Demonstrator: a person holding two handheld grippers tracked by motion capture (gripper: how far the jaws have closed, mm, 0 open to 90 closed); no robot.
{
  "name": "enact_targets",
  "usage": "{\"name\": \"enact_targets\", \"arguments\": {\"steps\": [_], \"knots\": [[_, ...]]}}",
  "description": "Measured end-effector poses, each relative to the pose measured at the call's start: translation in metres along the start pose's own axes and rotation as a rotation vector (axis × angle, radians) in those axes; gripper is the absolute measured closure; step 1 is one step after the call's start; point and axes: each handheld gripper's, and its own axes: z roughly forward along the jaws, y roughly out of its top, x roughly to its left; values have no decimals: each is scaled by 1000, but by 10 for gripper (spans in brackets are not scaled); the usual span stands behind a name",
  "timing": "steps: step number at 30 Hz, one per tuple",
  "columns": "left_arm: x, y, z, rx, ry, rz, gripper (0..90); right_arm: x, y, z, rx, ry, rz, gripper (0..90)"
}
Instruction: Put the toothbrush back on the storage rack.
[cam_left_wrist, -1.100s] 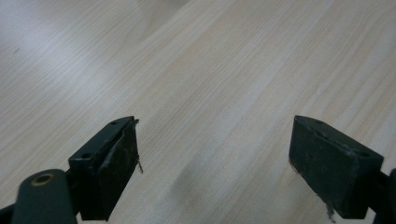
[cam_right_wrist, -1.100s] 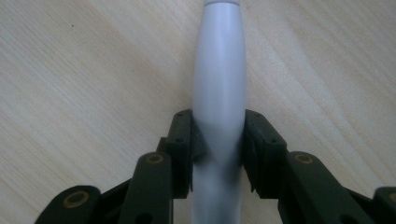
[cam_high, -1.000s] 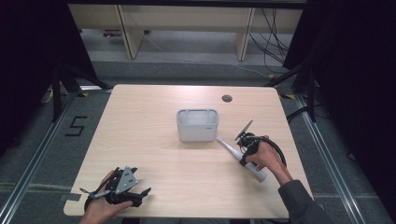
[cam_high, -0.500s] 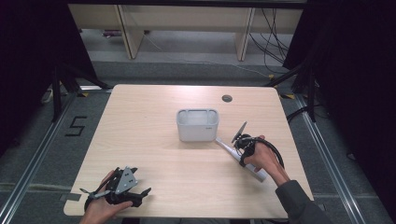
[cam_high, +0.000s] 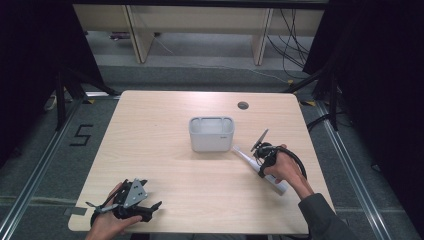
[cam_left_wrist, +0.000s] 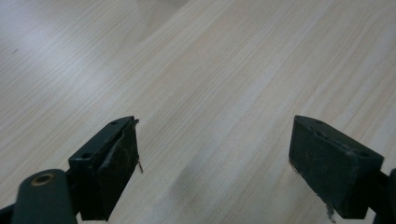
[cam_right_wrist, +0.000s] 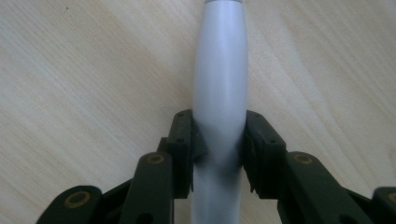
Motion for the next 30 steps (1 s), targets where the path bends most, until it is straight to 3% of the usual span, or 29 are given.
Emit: {"name": "enact_targets", "arguments": {"steps": [1,6,9,11,15,17,23,27,29,30], "knots": [[0,0,0,0,0,0,153,1,-1,-3,4,5,30,666],[0,0,0,0,1,0,152,-9,-5,-14,-73,7,-8,666],[0,0,0,1,1,0,153,-13,-8,-23,-100,10,27,666],[0,0,0,0,1,0,153,-18,-11,-29,-137,13,21,666],[0,0,0,2,1,1,153,-29,-17,-47,-240,34,82,666],[0,0,0,7,9,1,153,-30,-18,-49,-256,29,85,666],[1,0,0,9,-2,4,153,-36,-20,-67,-395,14,145,666],[1,0,0,12,-2,11,152,-42,-18,-75,-529,-13,130,666],[0,0,0,7,10,5,152,-43,-17,-77,-551,-16,118,666],[1,0,0,7,10,6,153,-41,-16,-76,-591,-27,144,666]]}}
